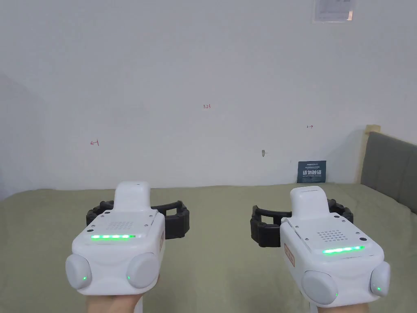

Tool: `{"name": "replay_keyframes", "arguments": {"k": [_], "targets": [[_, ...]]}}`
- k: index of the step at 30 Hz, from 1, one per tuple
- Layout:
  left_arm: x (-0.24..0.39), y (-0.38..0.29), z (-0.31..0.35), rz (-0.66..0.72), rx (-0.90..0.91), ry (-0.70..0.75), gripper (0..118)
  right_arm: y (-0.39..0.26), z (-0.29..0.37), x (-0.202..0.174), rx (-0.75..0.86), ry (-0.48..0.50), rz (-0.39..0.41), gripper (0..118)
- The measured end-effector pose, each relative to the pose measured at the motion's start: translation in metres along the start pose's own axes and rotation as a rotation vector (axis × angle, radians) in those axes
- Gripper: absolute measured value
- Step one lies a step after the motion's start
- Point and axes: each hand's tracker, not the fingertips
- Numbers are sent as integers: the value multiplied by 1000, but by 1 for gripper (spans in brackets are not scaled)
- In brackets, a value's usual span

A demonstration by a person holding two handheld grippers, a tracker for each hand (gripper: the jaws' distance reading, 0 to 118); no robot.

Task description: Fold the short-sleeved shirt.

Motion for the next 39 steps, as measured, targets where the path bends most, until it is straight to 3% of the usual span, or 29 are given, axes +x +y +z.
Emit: {"name": "replay_keyframes", "arguments": {"k": [4,8,17,39], "targets": [[9,13,1,-24,-75,88,118,0,-2,2,-10,2,-18,118],[10,16,4,-18,-85,-22,118,0,-7,7,-18,16,-45,118],[11,8,5,-75,-61,22,118,1,-2,3,3,15,-20,118],[2,12,4,-39,-57,38,118,4,-3,3,-14,28,-7,118]]}}
